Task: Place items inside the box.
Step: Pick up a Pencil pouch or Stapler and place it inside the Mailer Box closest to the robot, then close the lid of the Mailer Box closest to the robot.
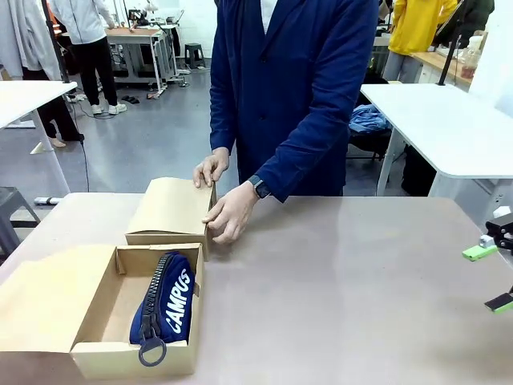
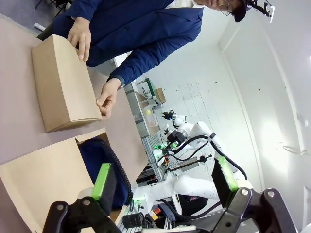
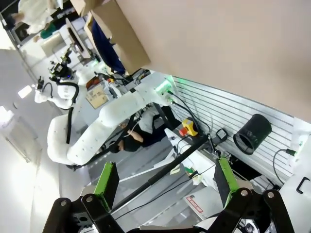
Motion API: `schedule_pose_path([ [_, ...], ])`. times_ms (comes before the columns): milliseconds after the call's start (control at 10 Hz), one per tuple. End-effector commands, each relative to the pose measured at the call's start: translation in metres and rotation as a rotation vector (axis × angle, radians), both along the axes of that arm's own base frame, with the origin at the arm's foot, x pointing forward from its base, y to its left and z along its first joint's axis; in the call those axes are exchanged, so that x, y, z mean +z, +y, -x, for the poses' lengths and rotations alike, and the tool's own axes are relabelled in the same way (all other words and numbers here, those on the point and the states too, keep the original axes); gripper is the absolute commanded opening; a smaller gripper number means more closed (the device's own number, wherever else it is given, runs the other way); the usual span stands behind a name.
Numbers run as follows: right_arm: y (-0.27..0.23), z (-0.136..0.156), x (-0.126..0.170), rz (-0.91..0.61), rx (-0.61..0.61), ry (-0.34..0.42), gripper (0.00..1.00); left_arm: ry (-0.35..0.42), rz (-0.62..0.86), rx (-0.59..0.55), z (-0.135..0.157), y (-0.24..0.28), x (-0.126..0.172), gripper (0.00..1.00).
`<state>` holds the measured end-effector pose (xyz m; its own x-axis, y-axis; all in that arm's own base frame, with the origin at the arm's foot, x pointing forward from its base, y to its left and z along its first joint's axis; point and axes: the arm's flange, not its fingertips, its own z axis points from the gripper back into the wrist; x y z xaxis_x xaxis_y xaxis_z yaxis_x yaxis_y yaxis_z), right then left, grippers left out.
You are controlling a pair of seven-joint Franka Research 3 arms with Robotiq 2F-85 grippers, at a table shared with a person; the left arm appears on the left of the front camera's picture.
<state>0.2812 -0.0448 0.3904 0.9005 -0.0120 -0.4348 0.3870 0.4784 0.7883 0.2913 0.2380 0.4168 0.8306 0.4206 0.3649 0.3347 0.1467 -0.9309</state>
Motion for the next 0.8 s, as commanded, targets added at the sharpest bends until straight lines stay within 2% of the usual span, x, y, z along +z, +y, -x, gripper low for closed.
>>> schedule_pose_path([
  [0,0.0017,0.0021,-0.0026,-0.015,0.011,0.030,1.00,-0.023,0.000,-0.007,0.0019,-0.0016,0.0011,1.00],
  [600,0.0017,0.0021,-0.0026,-0.015,0.011,0.030,1.00,-0.023,0.000,-0.007,0.0019,-0.0016,0.0011,1.00],
  [700,0.0017,0.0021,-0.0026,-0.015,0.011,0.030,1.00,0.000,0.000,0.000,0.0000,0.0000,0.0000,1.00],
])
